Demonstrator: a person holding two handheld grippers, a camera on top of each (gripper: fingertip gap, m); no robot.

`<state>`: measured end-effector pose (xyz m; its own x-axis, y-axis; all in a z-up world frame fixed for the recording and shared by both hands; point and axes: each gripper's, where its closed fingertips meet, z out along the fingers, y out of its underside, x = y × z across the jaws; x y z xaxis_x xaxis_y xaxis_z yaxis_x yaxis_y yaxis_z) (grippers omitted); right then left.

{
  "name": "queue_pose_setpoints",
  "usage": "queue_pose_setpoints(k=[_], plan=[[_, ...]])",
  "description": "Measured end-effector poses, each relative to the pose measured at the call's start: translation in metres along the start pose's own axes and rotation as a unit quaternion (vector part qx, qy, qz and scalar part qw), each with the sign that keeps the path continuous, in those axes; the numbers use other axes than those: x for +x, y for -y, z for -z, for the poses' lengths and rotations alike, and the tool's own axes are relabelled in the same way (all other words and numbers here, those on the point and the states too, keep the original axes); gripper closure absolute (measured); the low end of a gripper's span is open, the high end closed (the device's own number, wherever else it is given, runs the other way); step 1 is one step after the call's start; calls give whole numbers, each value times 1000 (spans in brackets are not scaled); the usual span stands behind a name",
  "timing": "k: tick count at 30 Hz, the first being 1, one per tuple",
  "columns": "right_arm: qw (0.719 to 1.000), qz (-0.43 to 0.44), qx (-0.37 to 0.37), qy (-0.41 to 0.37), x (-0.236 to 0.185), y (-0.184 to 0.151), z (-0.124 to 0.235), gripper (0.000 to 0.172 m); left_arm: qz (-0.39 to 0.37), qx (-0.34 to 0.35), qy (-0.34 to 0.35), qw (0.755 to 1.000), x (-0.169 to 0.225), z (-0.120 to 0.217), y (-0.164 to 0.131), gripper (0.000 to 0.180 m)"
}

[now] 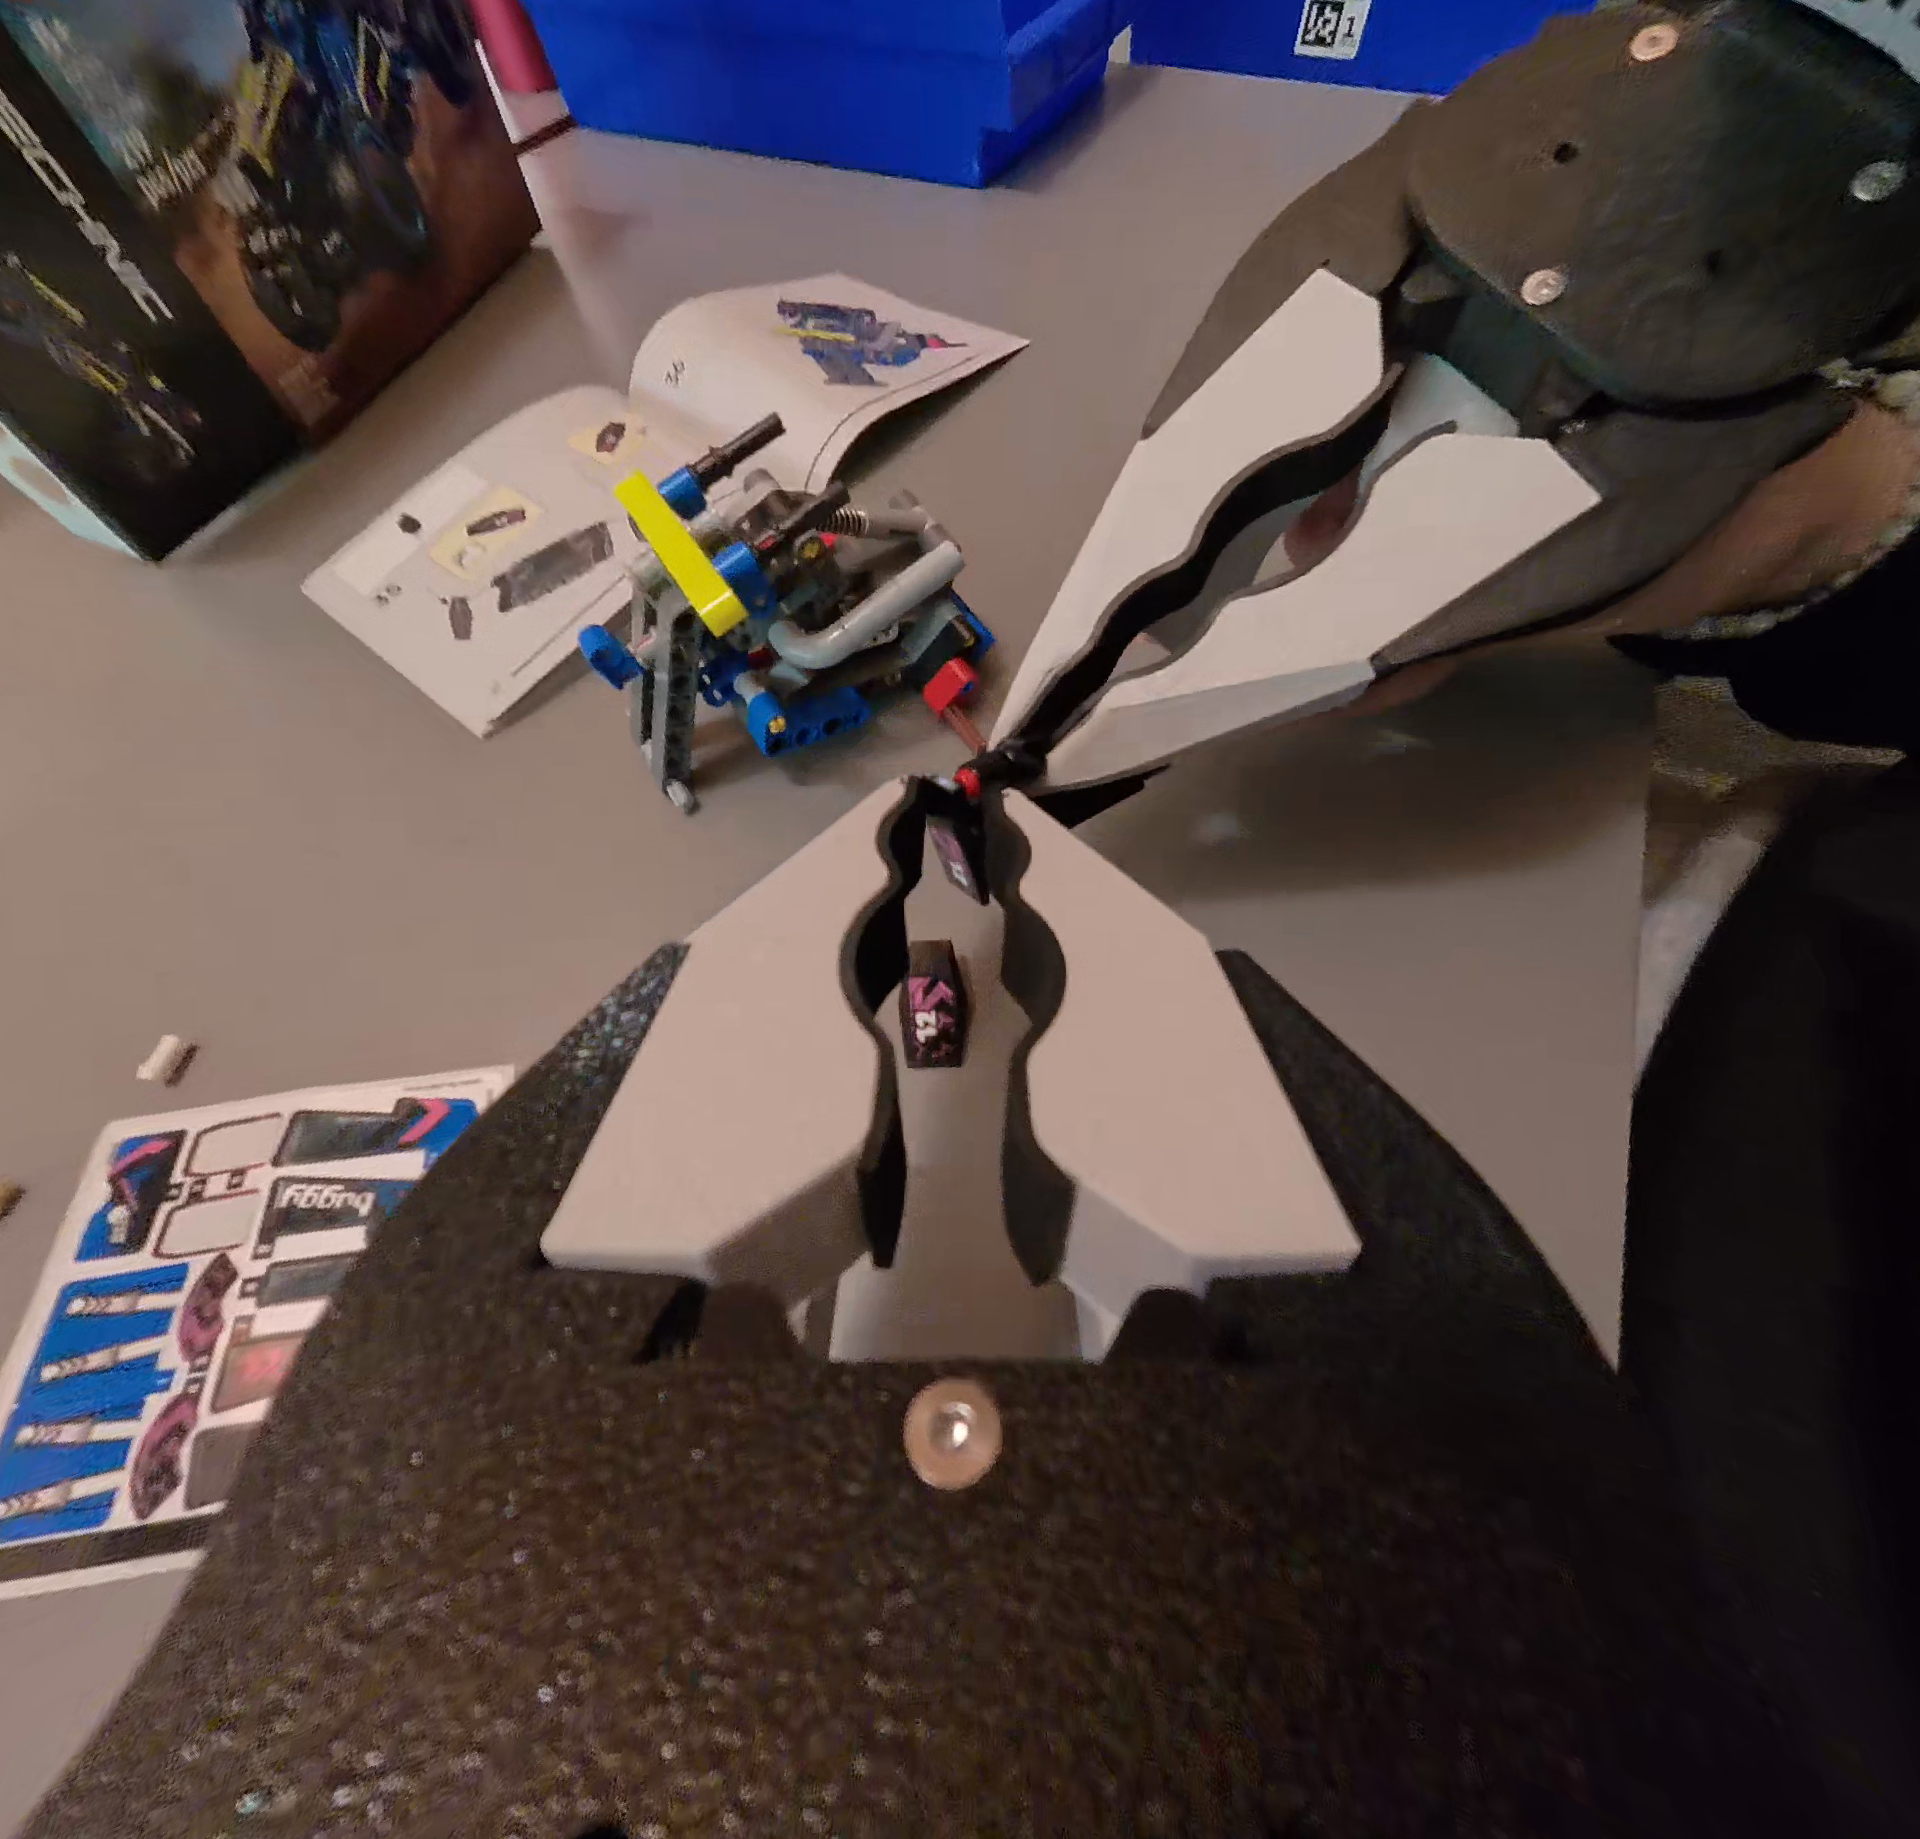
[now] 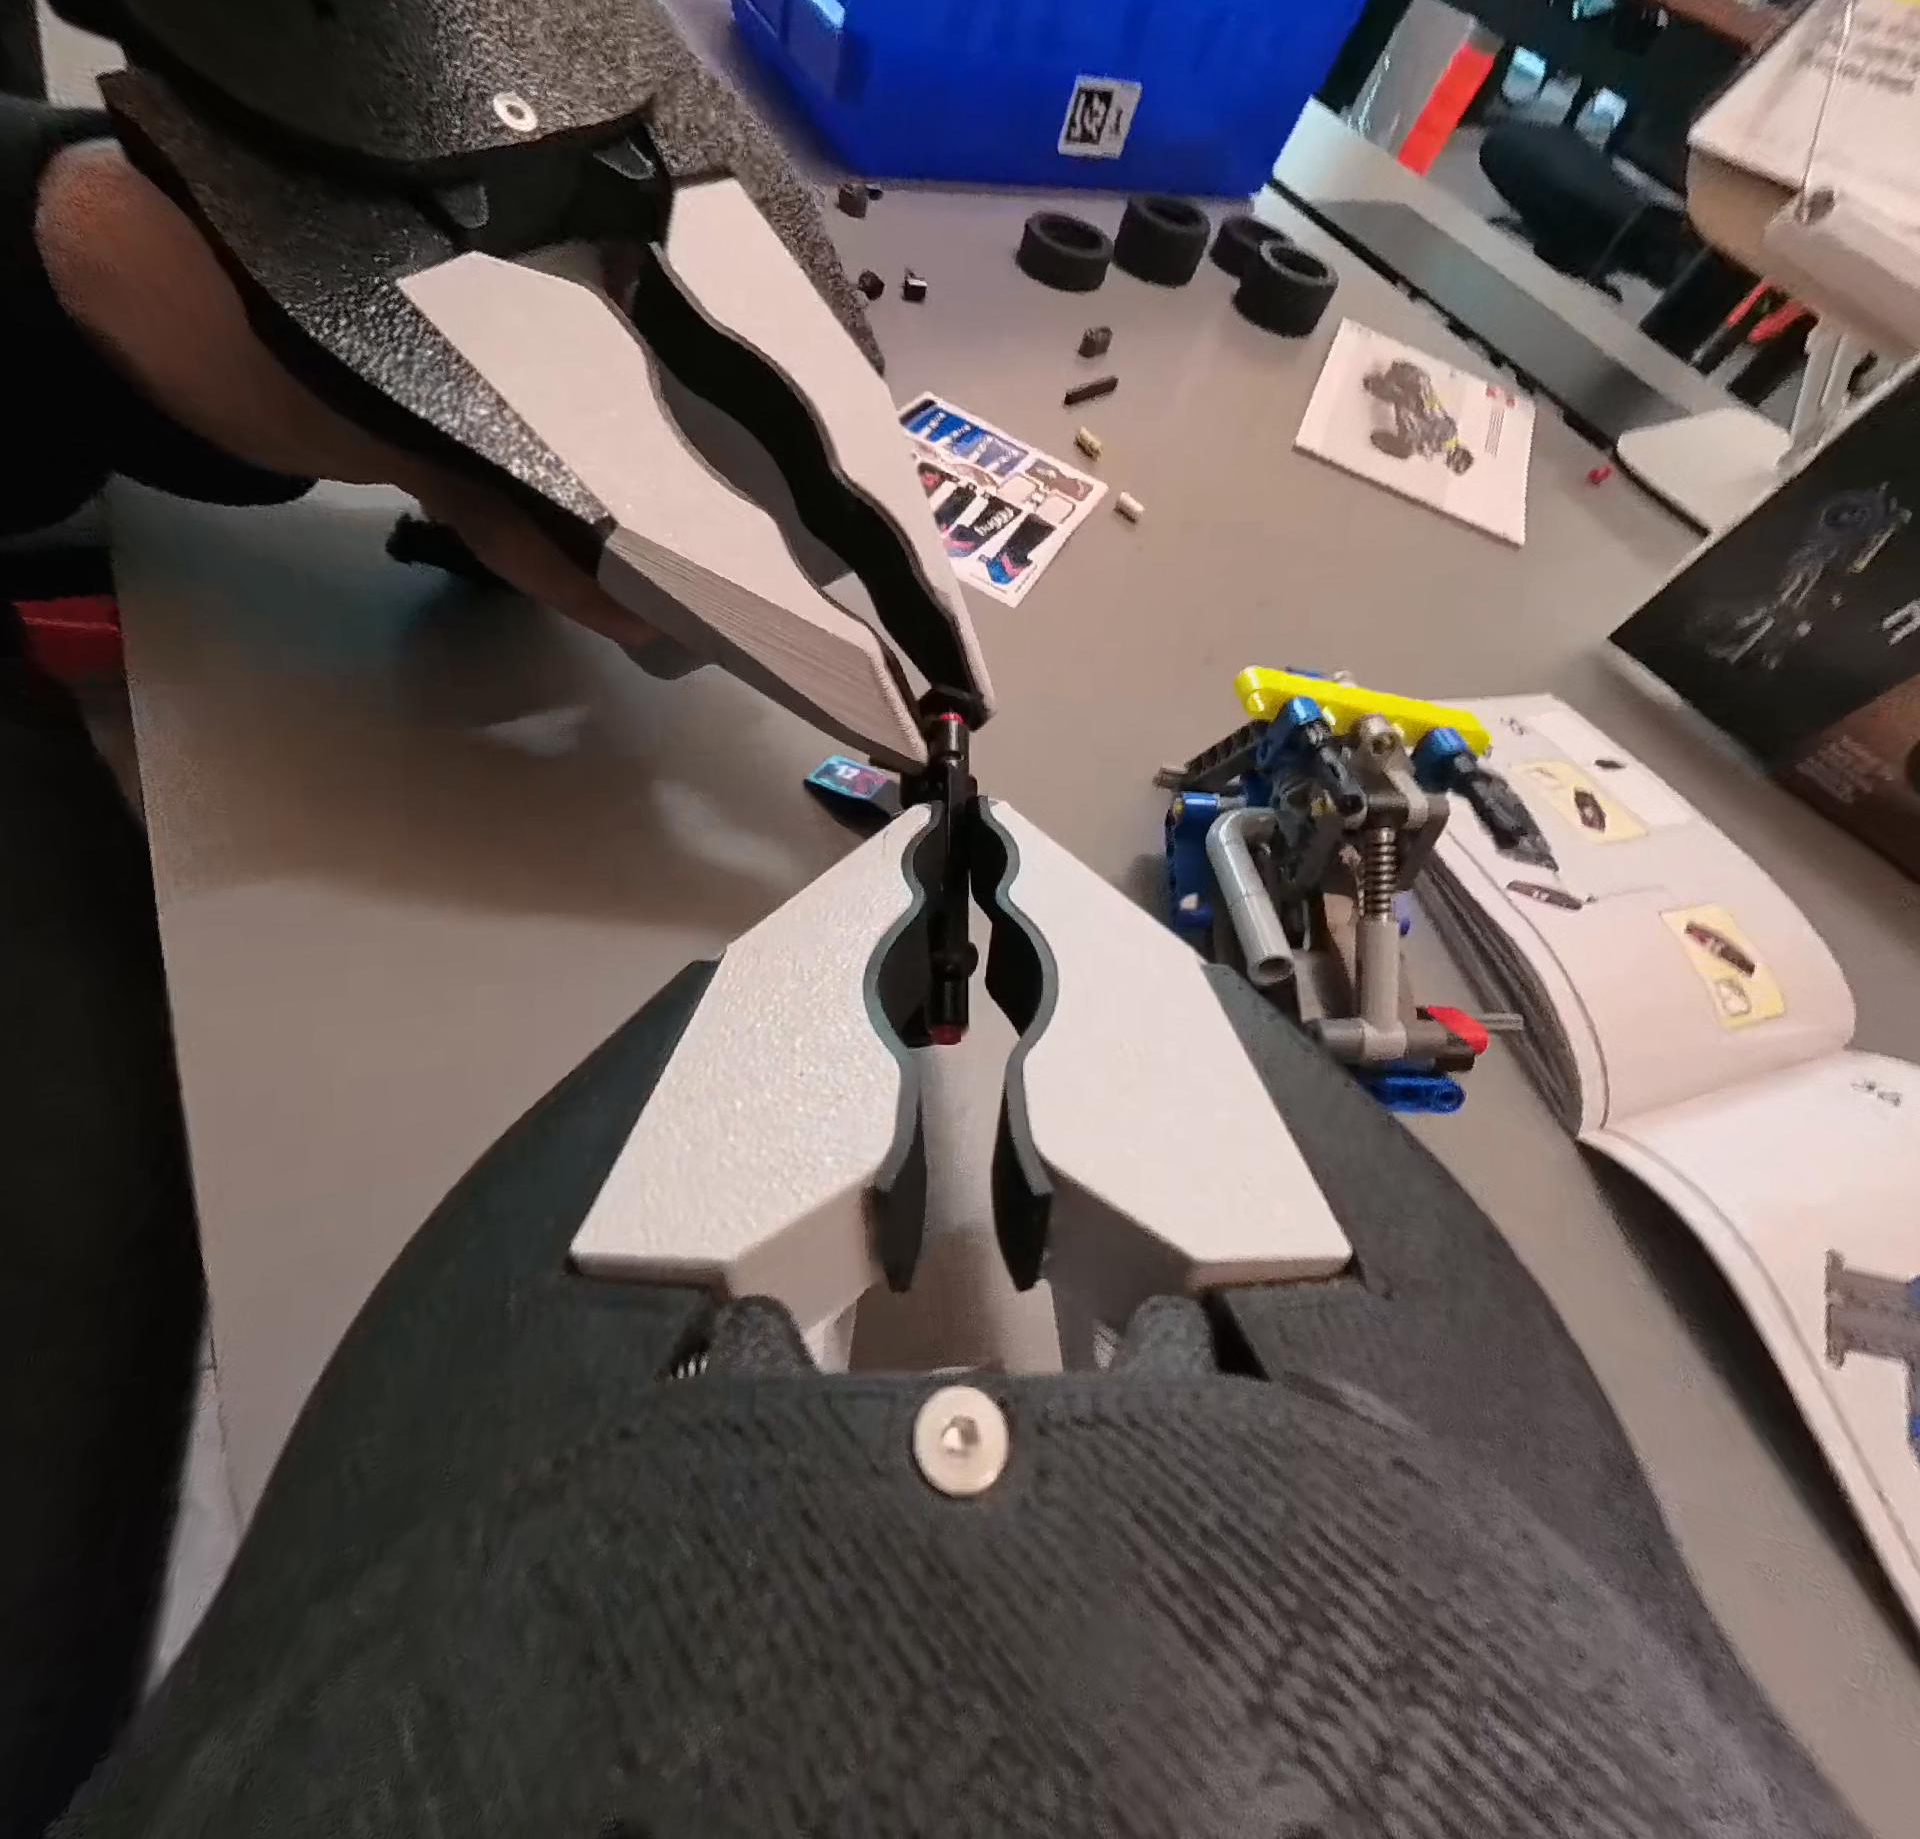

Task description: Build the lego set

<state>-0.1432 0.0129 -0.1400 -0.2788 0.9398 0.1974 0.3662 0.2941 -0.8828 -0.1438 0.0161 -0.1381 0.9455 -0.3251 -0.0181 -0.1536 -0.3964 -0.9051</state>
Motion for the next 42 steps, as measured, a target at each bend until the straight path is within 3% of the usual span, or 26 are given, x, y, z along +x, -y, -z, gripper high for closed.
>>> queue_pose_setpoints(k=[6, 17, 28, 42], plan=[[994, -90, -61, -3, -2, -18, -1, 172, -4, -58, 32, 998, 3, -13, -13, 169], [991, -95, -90, -28, -1, -28, 0, 172, 24, -89, 61, 994, 5, -20, -20, 170], [990, -91, -102, -22, -3, -31, -1, 171, 40, -88, -1, 995, 12, -18, -21, 159], [991, -76, -108, -35, -3, -32, -2, 171, -29, -109, 104, 988, 5, -20, -23, 170]])
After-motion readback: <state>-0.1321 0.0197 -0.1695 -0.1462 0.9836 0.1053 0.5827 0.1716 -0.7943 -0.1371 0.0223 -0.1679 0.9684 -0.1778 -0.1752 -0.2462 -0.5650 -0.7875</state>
